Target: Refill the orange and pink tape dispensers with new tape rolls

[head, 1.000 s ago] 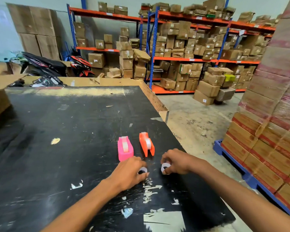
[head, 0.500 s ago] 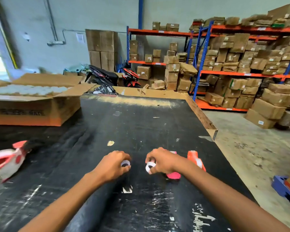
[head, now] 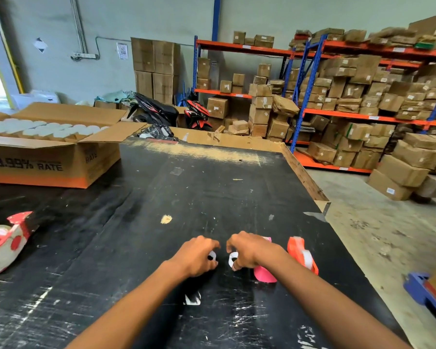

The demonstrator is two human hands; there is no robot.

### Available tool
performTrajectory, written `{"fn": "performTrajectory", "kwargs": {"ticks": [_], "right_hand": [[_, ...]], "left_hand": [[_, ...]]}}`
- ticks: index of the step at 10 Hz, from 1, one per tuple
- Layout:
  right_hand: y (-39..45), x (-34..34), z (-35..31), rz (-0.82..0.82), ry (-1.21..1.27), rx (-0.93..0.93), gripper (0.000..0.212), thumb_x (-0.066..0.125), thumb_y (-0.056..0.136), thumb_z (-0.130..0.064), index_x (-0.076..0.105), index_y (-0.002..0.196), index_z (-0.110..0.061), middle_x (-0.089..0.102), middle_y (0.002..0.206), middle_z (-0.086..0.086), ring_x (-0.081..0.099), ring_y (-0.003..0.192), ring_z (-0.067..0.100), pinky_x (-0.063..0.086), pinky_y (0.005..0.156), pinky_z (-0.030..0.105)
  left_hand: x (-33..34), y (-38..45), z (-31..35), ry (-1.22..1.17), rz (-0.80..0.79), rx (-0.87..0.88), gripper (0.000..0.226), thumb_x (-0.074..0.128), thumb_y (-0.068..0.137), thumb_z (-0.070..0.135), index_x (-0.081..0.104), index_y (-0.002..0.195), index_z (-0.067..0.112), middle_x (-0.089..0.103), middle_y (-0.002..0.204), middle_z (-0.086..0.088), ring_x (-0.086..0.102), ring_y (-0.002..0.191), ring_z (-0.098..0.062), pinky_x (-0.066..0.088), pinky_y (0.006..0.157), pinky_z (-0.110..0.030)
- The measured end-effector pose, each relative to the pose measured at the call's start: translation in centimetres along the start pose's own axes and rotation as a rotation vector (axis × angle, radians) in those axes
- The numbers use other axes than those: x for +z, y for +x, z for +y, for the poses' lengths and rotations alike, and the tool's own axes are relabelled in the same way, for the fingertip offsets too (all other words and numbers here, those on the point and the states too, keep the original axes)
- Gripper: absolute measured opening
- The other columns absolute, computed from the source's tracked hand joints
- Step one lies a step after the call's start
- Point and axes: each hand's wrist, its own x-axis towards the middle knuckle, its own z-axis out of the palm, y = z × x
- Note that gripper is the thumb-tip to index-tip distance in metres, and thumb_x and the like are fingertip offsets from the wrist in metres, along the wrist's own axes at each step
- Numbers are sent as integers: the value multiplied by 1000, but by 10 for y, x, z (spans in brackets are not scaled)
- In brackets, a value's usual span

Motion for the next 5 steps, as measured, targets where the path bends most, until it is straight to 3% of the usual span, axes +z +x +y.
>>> {"fn": "performTrajectory", "kwargs": {"ticks": [3, 5], "right_hand": [[-9, 0, 1, 14, 9, -7, 55, 74, 79, -24, 53, 130, -17, 53, 134, 10, 54, 118, 33, 46, 89, 37], [-31, -4, 7, 141, 28, -75, 46, 68, 83, -23, 56, 126, -15, 52, 129, 9, 49, 120, 29, 40, 82, 33]], "left_hand": [[1, -3, -2, -30, -17, 4, 61, 61, 85, 32, 42, 141, 20, 53, 143, -7, 49, 130, -28, 44, 100, -38], [-7, -17, -4, -23, 39, 36, 66, 59, 86, 38, 36, 146, 22, 42, 151, -3, 38, 138, -21, 37, 107, -34]]}}
